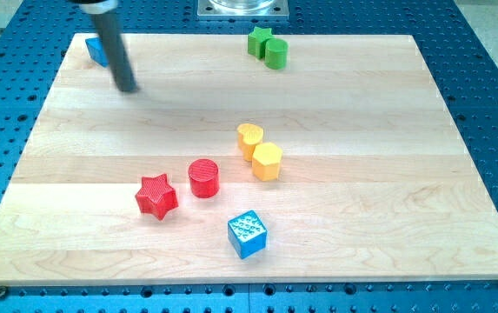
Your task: Drag the green blocks towards the center of the board
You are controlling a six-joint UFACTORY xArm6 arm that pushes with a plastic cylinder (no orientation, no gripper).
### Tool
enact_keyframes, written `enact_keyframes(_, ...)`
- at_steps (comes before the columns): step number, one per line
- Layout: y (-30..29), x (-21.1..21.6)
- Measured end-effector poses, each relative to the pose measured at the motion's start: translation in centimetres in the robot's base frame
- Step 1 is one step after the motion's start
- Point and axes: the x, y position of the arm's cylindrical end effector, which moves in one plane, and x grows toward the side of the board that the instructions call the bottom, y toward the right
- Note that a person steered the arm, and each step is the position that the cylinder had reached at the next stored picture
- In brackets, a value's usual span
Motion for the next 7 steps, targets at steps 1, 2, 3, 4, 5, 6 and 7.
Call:
enact_keyframes(1,1.1,-4.5)
enact_keyframes(2,5.6,-11.0)
enact_keyframes(3,10.3,-11.9)
enact_keyframes(4,15.5,-11.9)
enact_keyframes(5,20.8,-11.5)
enact_keyframes(6,24.0,-5.0)
enact_keyframes(7,22.9,-2.0)
